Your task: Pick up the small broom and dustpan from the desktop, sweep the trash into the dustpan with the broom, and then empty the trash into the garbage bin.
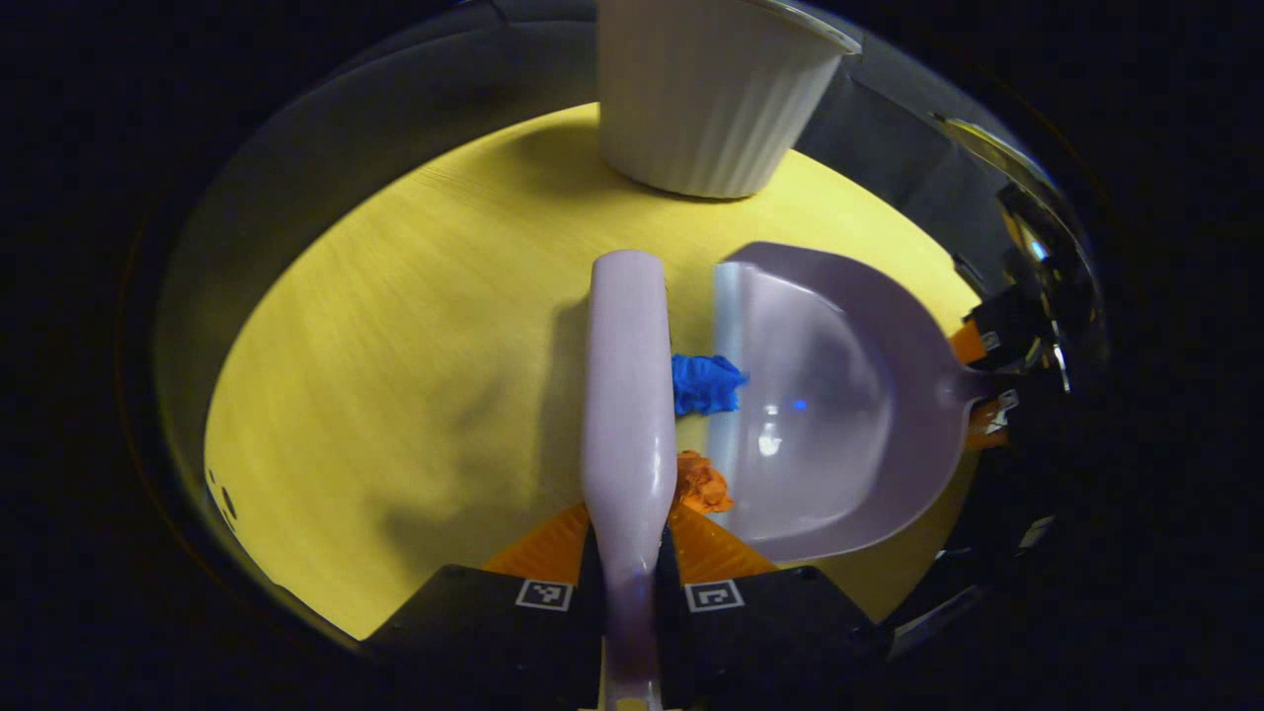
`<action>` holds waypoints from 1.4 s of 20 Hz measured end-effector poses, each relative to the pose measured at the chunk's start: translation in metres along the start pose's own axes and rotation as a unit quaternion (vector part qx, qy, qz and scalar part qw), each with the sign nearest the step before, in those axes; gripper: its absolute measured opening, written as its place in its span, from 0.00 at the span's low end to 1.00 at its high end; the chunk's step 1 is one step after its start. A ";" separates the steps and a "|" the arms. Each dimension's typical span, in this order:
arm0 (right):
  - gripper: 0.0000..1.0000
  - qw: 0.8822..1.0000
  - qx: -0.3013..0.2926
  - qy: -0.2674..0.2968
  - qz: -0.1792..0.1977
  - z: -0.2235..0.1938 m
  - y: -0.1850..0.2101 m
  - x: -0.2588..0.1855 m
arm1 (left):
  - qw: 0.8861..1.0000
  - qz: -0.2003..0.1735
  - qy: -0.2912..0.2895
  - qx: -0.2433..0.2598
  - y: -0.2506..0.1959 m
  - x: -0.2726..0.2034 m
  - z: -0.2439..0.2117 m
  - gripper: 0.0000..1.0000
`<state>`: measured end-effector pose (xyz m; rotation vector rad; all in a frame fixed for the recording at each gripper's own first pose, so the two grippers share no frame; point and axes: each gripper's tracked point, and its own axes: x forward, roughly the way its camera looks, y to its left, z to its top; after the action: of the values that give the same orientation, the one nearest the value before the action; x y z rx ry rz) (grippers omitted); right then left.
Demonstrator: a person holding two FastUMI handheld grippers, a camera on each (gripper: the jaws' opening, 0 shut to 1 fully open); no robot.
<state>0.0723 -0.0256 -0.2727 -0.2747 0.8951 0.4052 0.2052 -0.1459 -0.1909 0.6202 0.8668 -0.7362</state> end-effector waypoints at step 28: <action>0.35 0.996 0.052 -0.066 -0.033 0.007 -0.028 -0.205 | 0.931 0.087 -0.188 -0.300 0.061 -0.020 -0.164 0.27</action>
<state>-0.0244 -0.0939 -0.1027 -0.1787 0.7734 0.3109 0.1712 0.0177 -0.2457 0.0004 0.6209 -0.3753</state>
